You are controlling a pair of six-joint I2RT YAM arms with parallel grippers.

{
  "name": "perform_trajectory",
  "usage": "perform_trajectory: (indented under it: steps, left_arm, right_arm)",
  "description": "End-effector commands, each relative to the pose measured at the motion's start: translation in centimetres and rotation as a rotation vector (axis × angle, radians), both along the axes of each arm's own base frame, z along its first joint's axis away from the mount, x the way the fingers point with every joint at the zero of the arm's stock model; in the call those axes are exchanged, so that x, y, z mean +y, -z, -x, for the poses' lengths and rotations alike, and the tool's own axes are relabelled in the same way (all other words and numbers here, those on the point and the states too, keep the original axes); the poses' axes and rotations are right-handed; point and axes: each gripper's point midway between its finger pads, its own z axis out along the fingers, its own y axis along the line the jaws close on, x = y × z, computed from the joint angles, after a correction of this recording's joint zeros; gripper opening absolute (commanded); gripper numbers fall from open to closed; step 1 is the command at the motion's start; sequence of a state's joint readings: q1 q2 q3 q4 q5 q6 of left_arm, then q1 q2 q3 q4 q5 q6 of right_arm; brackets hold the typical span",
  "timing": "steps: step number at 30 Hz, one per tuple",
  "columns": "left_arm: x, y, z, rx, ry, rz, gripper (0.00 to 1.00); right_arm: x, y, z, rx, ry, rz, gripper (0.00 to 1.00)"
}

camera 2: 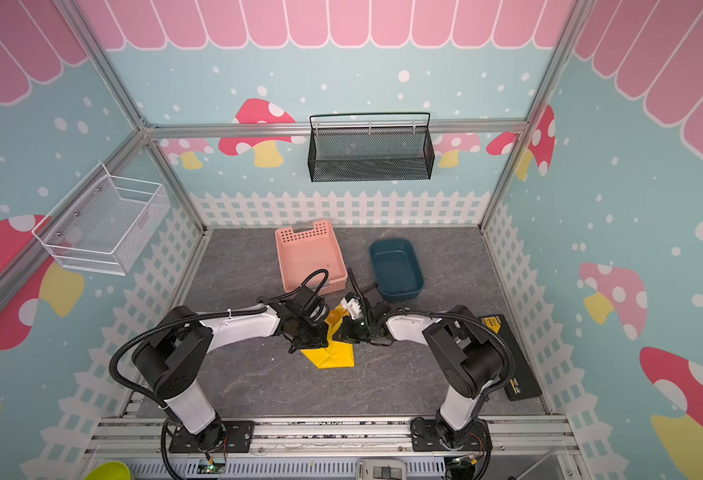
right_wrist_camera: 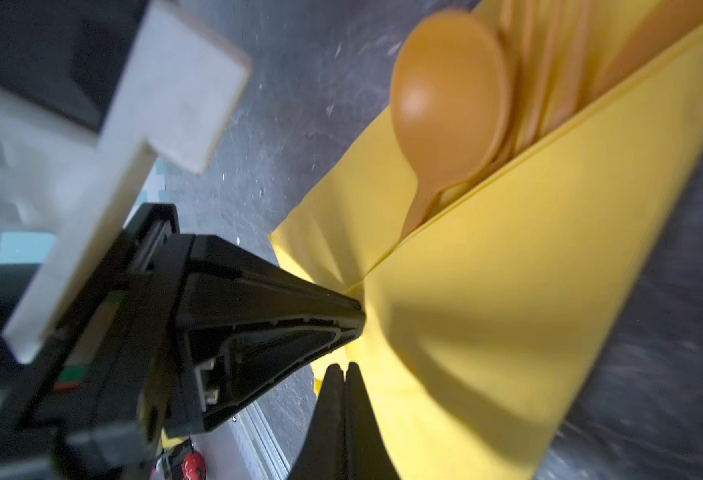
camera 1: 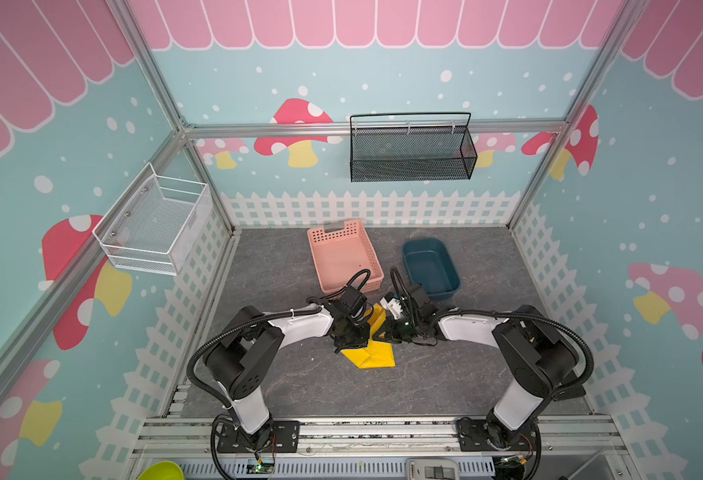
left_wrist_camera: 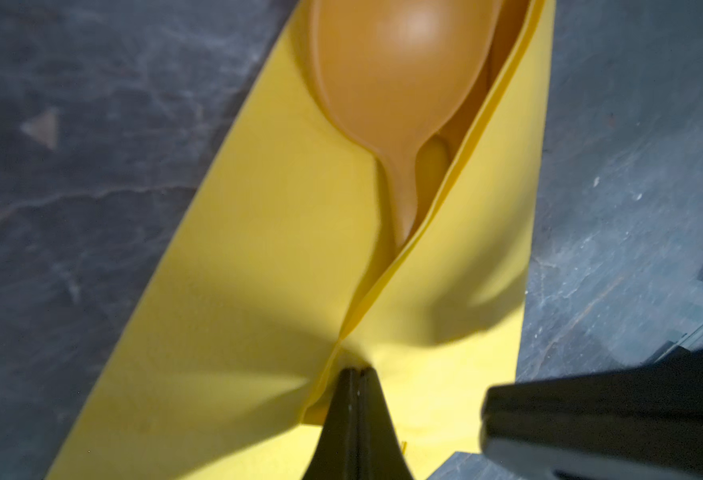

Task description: Place the utensils on the paper napkin and roll it up

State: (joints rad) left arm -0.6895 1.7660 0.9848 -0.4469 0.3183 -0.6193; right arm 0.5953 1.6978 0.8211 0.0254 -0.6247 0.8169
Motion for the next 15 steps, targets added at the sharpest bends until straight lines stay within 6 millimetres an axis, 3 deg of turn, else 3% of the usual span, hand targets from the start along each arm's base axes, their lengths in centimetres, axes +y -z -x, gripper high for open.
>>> perform_trajectory:
  steps: [1, 7, 10, 15]
  left_arm:
    - [0.4, 2.4, 0.8, 0.004, 0.054, -0.098, 0.00]
    - [-1.5, 2.3, 1.4, -0.014, 0.127, -0.094, 0.00]
    - [-2.2, 1.9, 1.6, -0.035, 0.159, -0.096, 0.00]
    - [-1.6, 1.4, 0.9, -0.073, 0.110, -0.107, 0.00]
  right_arm:
    - [-2.0, -0.5, -1.0, -0.028, 0.057, 0.026, 0.02]
    - [-4.6, -0.9, -1.4, -0.036, 0.111, 0.037, 0.01]
    - [-4.7, -1.2, -1.1, -0.036, 0.100, 0.033, 0.01]
    - [-4.3, -1.2, -0.4, -0.017, 0.072, 0.017, 0.01]
